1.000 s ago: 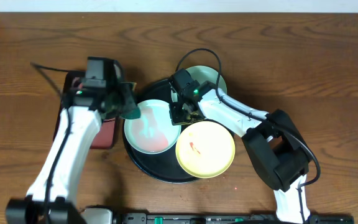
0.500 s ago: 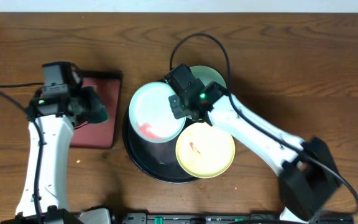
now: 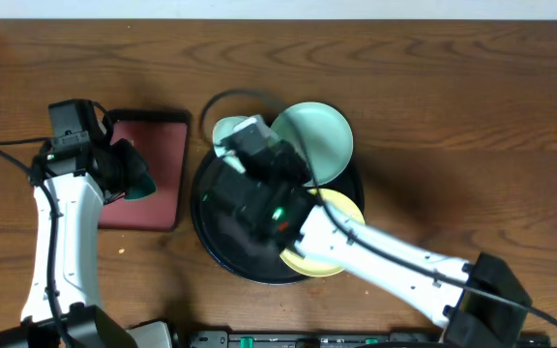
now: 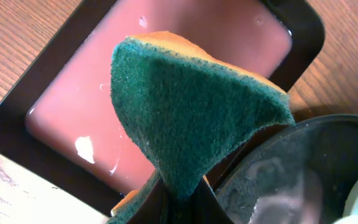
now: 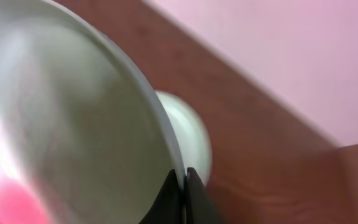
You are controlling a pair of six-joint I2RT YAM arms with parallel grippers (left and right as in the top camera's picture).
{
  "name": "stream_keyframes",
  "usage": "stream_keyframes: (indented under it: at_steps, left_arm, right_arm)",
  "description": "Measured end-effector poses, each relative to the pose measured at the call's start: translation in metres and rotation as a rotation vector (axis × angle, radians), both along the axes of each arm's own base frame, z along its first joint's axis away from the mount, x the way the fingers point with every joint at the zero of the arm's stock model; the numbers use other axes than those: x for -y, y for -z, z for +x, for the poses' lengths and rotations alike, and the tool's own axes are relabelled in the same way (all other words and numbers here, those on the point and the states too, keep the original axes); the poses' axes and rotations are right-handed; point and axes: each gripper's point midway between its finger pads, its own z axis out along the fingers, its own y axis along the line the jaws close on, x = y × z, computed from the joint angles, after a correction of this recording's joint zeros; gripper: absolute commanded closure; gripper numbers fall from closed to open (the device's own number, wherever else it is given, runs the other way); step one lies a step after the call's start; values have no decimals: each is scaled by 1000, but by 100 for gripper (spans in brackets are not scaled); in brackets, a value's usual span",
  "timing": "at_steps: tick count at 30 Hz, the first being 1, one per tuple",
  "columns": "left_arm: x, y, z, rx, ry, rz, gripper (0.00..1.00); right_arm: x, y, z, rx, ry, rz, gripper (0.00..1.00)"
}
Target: Clean dirty plates on tray and stack at the side
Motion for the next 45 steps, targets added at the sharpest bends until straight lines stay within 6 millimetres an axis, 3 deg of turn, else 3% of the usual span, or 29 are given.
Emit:
stream_keyframes:
  at_steps: [9, 18, 21, 29, 32, 34, 38, 41, 45]
  left_arm:
    - [0, 9, 0, -28, 0, -8, 92]
    - [0, 11, 0, -36, 11, -6, 92]
    - [0, 11, -1, -38, 21, -3, 93]
    - [0, 11, -1, -39, 24, -2, 93]
    - [0, 11, -1, -39, 24, -2, 93]
    - [0, 11, -1, -40, 24, -2, 93]
    - [0, 11, -1, -39, 24, -2, 93]
    - [0, 11, -1, -39, 24, -2, 92]
    - [0, 11, -1, -39, 24, -2, 92]
  right_arm:
    - [2, -56, -23, 313, 104, -97, 99]
    - [2, -65, -30, 363, 122, -111, 99]
    - [-2, -53, -29, 302, 80, -118, 99]
    - [-8, 20, -19, -114, -41, 37, 99]
    - [-7, 34, -12, -261, -58, 160, 99]
    - [-1, 30, -4, -334, -67, 269, 99]
    - [33, -12, 18, -389, -58, 526, 99]
    - [85, -43, 37, -396, 1, 701, 99]
    - [151, -47, 50, -428, 134, 814, 99]
